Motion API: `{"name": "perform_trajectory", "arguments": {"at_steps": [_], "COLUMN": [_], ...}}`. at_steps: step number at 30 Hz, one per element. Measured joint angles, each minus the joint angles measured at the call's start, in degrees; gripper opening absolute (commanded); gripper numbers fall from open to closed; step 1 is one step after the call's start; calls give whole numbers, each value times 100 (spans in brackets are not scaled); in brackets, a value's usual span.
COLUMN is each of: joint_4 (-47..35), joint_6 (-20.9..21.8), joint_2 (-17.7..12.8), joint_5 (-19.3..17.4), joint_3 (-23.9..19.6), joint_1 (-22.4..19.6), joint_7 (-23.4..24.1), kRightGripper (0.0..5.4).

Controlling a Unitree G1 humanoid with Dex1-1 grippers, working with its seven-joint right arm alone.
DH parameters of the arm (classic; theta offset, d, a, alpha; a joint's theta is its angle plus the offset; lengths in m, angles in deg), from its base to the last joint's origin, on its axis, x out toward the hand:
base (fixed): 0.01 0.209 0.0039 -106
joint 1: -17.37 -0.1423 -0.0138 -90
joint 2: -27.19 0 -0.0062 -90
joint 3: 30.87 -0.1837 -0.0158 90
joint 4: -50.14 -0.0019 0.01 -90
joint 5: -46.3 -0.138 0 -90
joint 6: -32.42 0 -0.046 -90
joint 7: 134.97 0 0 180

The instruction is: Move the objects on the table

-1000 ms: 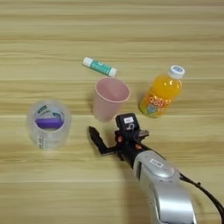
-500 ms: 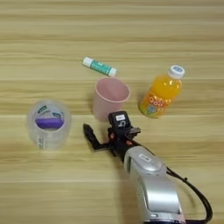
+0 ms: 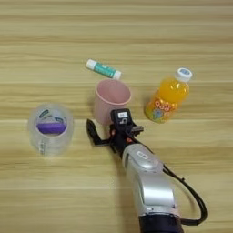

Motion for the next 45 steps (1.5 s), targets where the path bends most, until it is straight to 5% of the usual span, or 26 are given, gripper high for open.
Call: {"name": "perform_trajectory", "arguments": {"at_steps": [26, 45], "joint_4": [822, 514], "joint_6": [584, 547], "joint_2": [299, 340], "joint_5": [28, 28], "joint_3": [-233, -488], "joint_1": [-450, -172], "joint_7": [760, 998], "kRightGripper": [537, 537]}}
